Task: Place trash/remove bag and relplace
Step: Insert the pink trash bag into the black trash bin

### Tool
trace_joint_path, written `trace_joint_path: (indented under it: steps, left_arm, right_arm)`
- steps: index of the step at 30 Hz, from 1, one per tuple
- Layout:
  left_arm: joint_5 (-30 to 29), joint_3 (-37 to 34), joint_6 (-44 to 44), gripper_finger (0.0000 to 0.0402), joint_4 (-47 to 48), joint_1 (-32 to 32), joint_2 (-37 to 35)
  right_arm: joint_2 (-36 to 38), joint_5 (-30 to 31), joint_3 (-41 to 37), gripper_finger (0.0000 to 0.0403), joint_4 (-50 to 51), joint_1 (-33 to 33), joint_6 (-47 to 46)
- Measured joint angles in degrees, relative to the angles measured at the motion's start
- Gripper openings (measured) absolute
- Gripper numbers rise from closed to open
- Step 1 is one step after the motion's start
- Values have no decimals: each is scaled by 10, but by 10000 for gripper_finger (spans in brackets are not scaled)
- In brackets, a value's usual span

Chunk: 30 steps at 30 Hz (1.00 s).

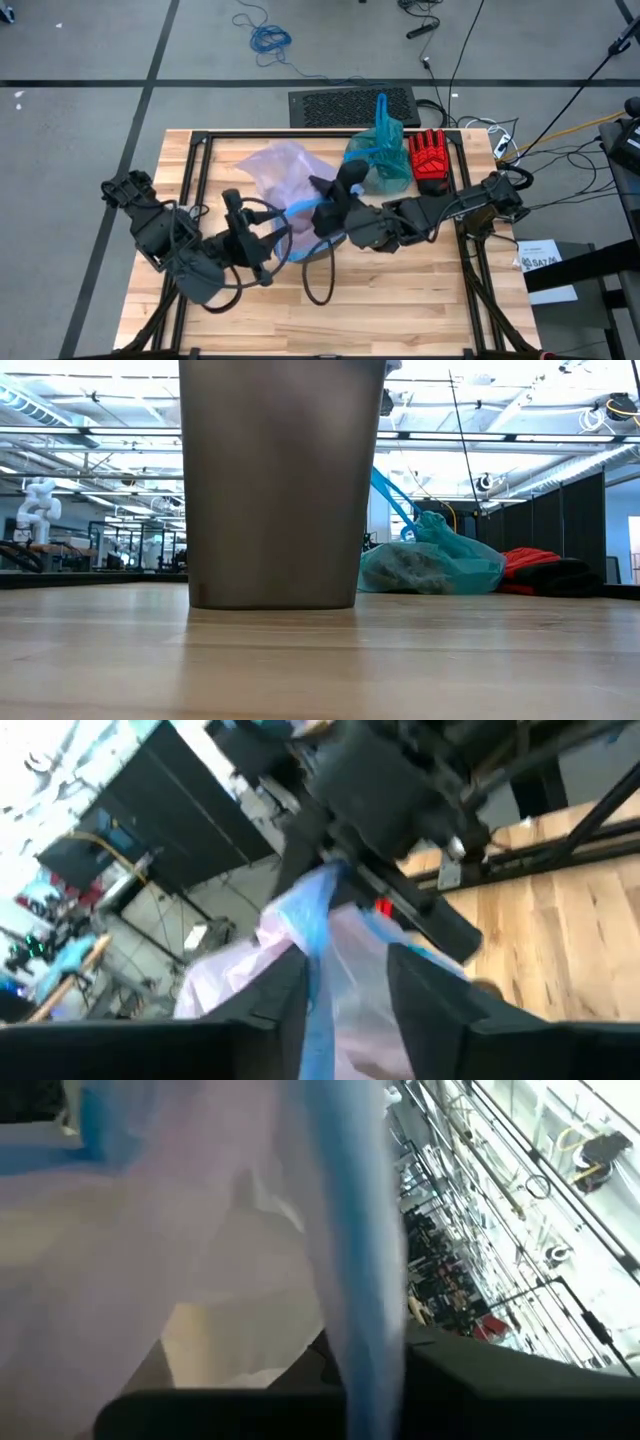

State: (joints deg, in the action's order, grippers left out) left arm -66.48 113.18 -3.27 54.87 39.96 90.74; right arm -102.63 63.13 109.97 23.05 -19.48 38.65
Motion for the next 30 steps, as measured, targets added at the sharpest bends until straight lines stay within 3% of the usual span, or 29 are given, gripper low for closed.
trace_joint_path:
  steps: [3, 9, 10, 14, 19, 22, 30]
  left_arm:
    - [-36, 10, -40, 158, -26, 17, 0]
    - [-224, 25, -48, 154, -15, 50, -2]
    - [-232, 25, -45, 149, -9, 53, -4]
    - [-234, 25, 85, 117, 107, 35, -18]
    - [-200, 3, 387, 39, 354, -40, -18]
    - [-164, -47, 387, 7, 332, -91, -27]
    - [-139, -164, 480, 2, 351, -191, -33]
  right_arm:
    - [0, 0, 0, 0, 6, -7, 0]
    - [6, 2, 0, 0, 26, -27, -17]
    - [8, 2, 0, 0, 31, -31, -21]
    - [12, 2, 0, 0, 32, -45, -24]
    - [15, 2, 0, 0, 37, -66, -26]
    - [17, 1, 0, 0, 37, -75, -26]
    - [20, 1, 0, 0, 52, -88, -35]
